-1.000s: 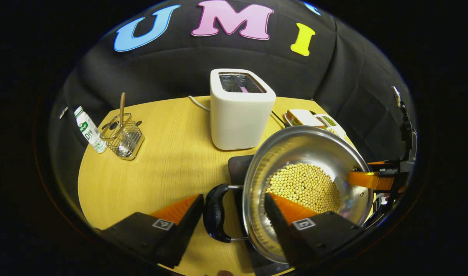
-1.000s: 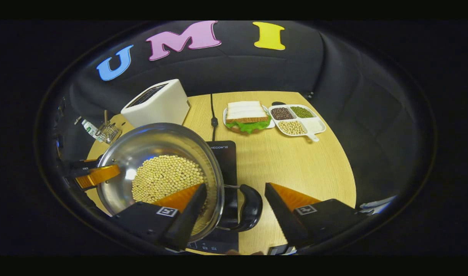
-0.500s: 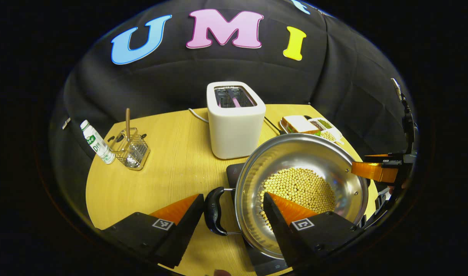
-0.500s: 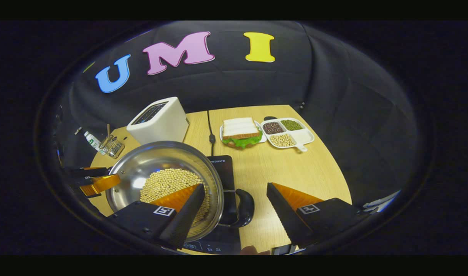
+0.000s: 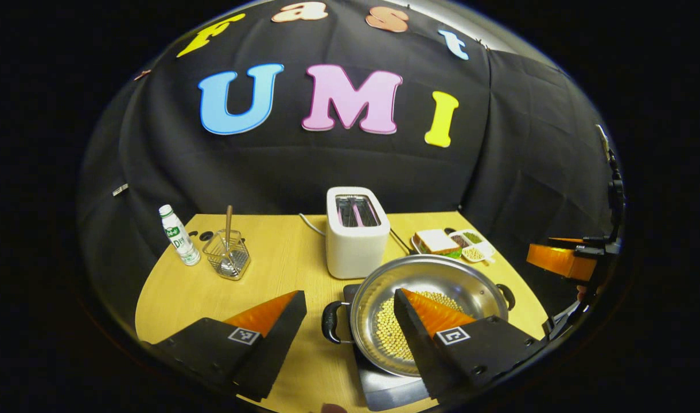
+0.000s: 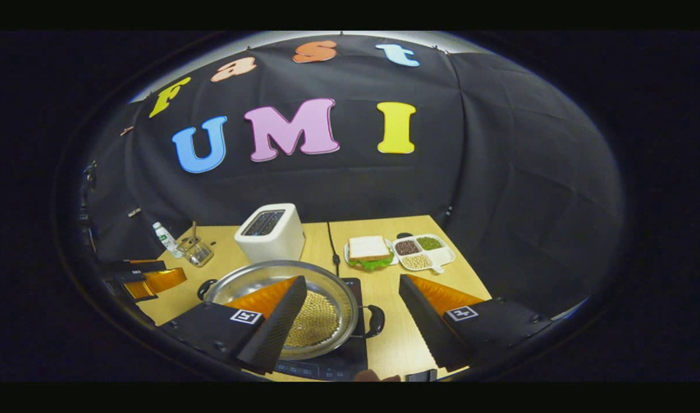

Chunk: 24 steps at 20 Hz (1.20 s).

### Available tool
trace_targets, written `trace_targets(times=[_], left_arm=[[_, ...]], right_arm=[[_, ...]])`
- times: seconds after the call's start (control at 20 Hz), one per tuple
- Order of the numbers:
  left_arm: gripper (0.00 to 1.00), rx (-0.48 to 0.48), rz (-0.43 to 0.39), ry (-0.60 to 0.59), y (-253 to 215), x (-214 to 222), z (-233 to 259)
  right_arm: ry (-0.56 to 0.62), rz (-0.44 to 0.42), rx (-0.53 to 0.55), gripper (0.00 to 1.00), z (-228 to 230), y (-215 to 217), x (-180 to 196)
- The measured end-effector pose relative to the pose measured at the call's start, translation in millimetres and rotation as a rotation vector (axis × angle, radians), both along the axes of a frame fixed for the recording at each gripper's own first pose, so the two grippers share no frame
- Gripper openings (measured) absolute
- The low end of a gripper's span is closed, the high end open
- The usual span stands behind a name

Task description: First push the handle of the pot to place it horizontally, then grasp the pot with both hands and set it on the induction cooktop.

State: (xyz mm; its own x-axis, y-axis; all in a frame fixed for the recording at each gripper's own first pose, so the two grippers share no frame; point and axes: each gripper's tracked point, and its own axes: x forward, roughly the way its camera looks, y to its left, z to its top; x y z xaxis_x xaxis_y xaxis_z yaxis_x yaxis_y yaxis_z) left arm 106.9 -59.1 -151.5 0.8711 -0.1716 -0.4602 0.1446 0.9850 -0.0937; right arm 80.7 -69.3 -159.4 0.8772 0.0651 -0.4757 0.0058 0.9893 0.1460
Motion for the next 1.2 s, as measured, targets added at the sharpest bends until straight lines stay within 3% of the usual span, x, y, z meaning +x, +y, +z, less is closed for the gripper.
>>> trace_targets(times=[0.45,0.85,0.9,0.95,1.2], left_arm=[[0.95,-0.004,0.037,-0.264,25,-37,99],[0.95,0.056,0.055,-0.408,36,-77,142],[0.95,0.058,0.059,-0.420,36,-82,145],[0.95,0.065,0.059,-0.430,36,-85,146],[0.95,0.078,0.066,-0.443,40,-97,150]], right_arm=[[-0.232,-0.015,0.001,1.00,94,24,-27],[-0.383,-0.026,-0.052,0.99,139,38,-61],[-0.393,-0.029,-0.065,0.94,142,38,-65],[-0.403,-0.031,-0.074,0.99,144,38,-68],[-0.414,-0.033,-0.048,0.99,149,47,-71]])
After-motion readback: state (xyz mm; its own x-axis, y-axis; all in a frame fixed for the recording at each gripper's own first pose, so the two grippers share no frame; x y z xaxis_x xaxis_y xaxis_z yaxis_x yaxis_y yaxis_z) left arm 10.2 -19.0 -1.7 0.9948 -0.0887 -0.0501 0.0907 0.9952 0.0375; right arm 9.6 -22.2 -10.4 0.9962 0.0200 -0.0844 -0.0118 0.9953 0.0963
